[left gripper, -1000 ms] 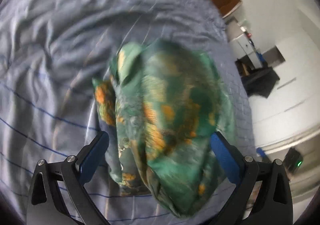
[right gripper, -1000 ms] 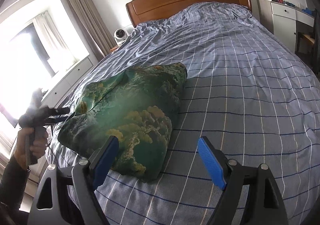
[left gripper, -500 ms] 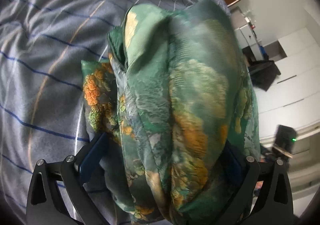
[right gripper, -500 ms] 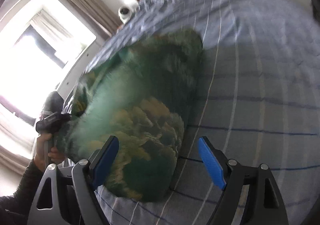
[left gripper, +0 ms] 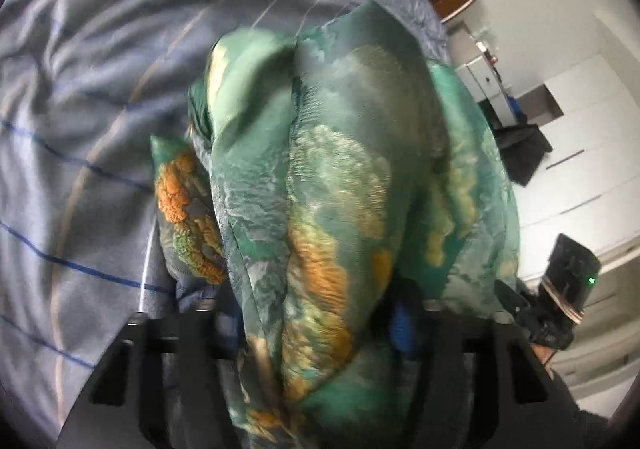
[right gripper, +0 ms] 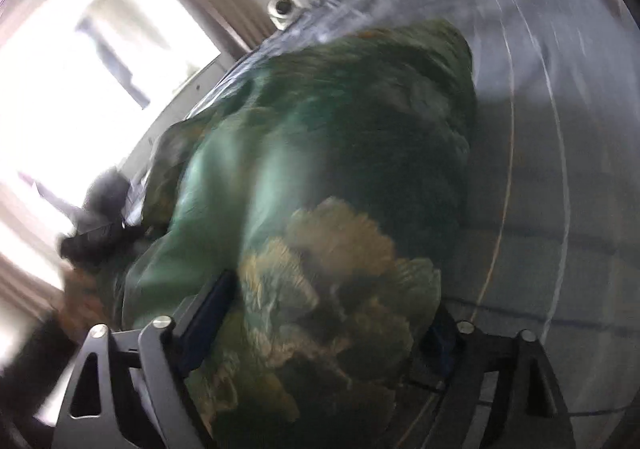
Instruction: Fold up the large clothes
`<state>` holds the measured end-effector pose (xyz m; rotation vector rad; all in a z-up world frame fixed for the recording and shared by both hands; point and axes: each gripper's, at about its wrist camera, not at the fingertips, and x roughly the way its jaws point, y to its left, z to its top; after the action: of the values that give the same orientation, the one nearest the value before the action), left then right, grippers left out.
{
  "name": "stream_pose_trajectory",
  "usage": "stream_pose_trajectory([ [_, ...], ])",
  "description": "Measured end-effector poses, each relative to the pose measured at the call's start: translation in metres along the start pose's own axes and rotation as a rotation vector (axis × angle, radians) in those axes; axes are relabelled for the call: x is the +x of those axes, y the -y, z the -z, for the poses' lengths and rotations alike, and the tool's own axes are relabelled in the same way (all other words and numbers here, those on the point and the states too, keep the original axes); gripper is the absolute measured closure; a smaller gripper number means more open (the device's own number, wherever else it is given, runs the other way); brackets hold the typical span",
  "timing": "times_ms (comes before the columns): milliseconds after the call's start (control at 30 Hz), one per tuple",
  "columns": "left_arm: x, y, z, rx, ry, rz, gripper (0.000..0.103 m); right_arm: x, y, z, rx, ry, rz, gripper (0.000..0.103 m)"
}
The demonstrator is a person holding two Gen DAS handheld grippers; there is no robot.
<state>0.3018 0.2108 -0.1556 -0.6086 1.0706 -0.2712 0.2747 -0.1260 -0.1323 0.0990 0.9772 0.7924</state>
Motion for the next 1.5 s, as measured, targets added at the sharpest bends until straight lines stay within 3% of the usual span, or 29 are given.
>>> stream_pose_trajectory([
  [167, -0.016, 0.033, -0.025, 0.056, 0.06, 0.02, 0.057, -0.034, -0.024, -0.016, -0.103, 0.128, -0.004, 0.025],
  [433, 0.026, 0.086, -0.106, 0.151, 0.144, -0.023, 0.056, -0.038, 0.021, -0.076, -0.057, 0.258, -0.019, 0.025],
  [500, 0.05, 0.088, -0.114, 0.17, 0.128, -0.058, 0.044, -0.03, 0.044, -0.086, -0.021, 0.26, -0.007, 0.025],
  [600, 0.089, 0.072, -0.118, 0.109, 0.057, -0.11, 0.029, -0.007, 0.092, -0.094, 0.1, 0.193, -0.026, 0.025],
  [700, 0.088, 0.062, -0.107, 0.085, 0.084, -0.083, 0.016, 0.02, 0.138, -0.083, 0.258, 0.071, -0.059, 0.015],
  [800, 0.056, 0.075, -0.093, 0.174, 0.175, -0.119, 0.014, -0.001, 0.144, -0.064, 0.26, 0.164, -0.058, 0.009],
  [900, 0.017, 0.095, -0.073, 0.252, 0.29, -0.205, 0.007, -0.033, 0.132, -0.053, 0.209, 0.214, 0.024, 0.009],
  [967, -0.008, 0.114, -0.049, 0.308, 0.404, -0.313, 0.001, -0.058, 0.114, -0.049, 0.127, 0.259, 0.097, 0.009],
  [1067, -0.035, 0.147, -0.007, 0.367, 0.603, -0.471, 0.001, -0.099, 0.076, -0.041, -0.031, 0.352, 0.224, 0.009],
  [1167, -0.048, 0.176, 0.028, 0.4, 0.72, -0.567, 0.0, -0.138, 0.034, -0.027, -0.132, 0.437, 0.318, 0.009],
  [1267, -0.051, 0.2, 0.057, 0.434, 0.76, -0.614, 0.0, -0.165, 0.018, -0.012, -0.14, 0.479, 0.382, 0.008],
  [1400, -0.047, 0.219, 0.089, 0.457, 0.745, -0.6, 0.0, -0.173, -0.006, 0.015, -0.139, 0.379, 0.525, 0.008],
  [1500, -0.047, 0.224, 0.111, 0.422, 0.656, -0.559, 0.0, -0.177, -0.023, 0.047, -0.14, 0.372, 0.561, 0.008],
])
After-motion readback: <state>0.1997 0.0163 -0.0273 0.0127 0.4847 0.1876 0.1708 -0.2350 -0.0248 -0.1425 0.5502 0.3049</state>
